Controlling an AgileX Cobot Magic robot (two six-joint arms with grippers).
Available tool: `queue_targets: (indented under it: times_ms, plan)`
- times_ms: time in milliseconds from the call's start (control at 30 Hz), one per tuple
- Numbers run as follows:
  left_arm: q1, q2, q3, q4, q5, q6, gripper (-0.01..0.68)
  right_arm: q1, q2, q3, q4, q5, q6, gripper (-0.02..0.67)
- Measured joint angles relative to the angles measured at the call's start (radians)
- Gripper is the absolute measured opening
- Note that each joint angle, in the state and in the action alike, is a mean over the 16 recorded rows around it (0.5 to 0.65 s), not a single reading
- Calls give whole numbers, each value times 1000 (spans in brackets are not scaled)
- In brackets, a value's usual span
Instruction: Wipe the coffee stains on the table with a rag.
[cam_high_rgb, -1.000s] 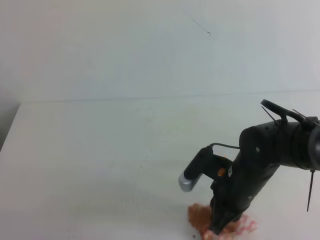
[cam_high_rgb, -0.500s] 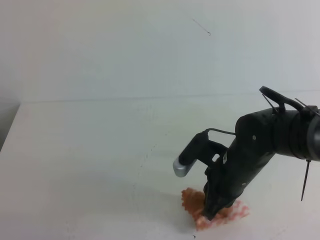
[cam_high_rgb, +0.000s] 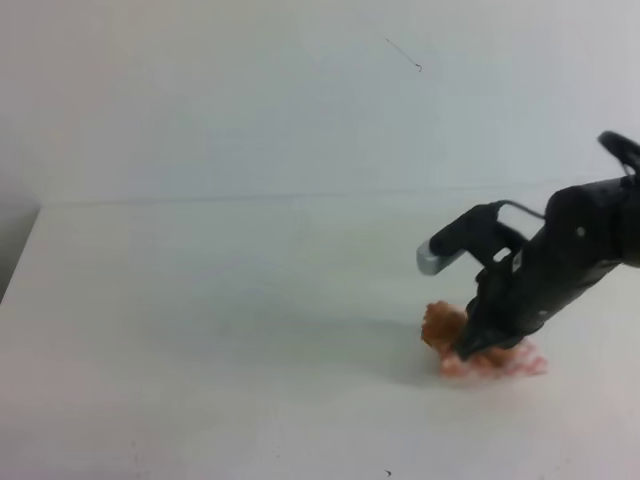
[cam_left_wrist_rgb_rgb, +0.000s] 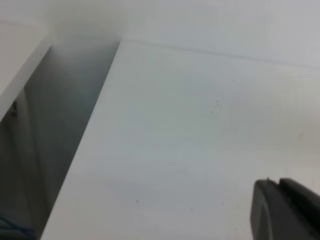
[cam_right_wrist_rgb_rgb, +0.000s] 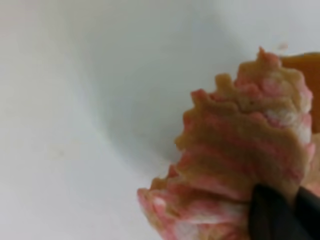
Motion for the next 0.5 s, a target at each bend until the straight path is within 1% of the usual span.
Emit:
queue_targets:
  times_ms: [267, 500]
  plan:
    - [0, 0, 8, 0, 1, 0, -3, -152, -6, -44, -6, -65, 31, 24]
    - [0, 0, 11, 0, 1, 0, -3, -219, 55, -130, -12, -54, 49, 26]
